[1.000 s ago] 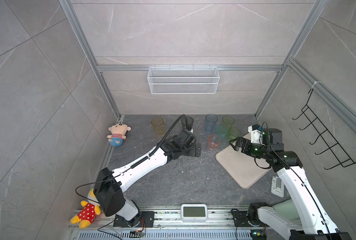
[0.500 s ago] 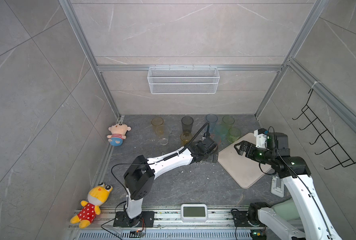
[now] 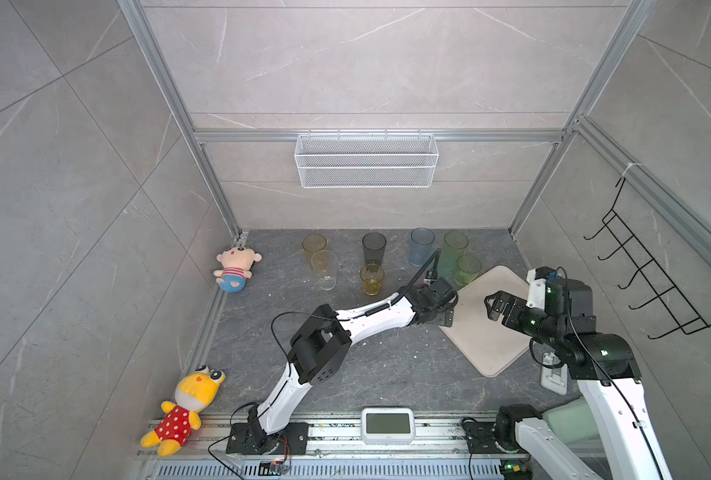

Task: Place the glasses into the tray
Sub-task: 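Reach the left gripper and right gripper toward the beige tray edges, then push the beige tray toward table center with left gripper while right gripper guides it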

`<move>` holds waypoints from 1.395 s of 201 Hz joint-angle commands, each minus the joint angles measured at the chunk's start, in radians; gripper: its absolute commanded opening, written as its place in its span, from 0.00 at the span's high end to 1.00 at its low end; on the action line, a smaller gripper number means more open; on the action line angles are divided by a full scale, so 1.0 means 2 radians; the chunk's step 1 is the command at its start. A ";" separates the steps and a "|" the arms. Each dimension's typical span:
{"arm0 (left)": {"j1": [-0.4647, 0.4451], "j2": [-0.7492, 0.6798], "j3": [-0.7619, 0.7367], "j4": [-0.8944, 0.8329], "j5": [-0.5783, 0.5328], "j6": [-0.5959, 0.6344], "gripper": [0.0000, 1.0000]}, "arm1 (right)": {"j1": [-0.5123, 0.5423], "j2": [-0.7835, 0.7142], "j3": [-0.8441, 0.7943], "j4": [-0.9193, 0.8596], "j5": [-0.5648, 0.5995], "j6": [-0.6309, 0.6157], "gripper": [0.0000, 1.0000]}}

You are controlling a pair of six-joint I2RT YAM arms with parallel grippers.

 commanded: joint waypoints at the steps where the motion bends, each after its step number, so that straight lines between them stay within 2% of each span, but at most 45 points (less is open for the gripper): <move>1: -0.013 0.026 0.039 -0.025 -0.008 -0.014 0.05 | 0.002 -0.012 0.014 -0.017 0.015 0.001 0.00; 87: -0.049 0.134 0.151 -0.089 -0.007 -0.025 0.12 | 0.003 -0.011 0.025 -0.028 0.009 0.001 0.00; 109: -0.052 0.144 0.158 -0.100 0.001 -0.028 0.19 | 0.003 -0.011 0.023 -0.028 0.005 0.002 0.00; 135: -0.054 0.144 0.151 -0.109 0.007 -0.037 0.22 | 0.003 -0.011 0.023 -0.028 0.004 0.003 0.00; 225: -0.051 0.104 0.094 -0.116 -0.016 -0.035 0.47 | 0.003 -0.007 0.017 -0.026 0.000 0.007 0.00; 280: -0.028 0.058 0.019 -0.099 -0.017 -0.048 0.62 | 0.002 -0.005 0.017 -0.027 -0.005 0.008 0.00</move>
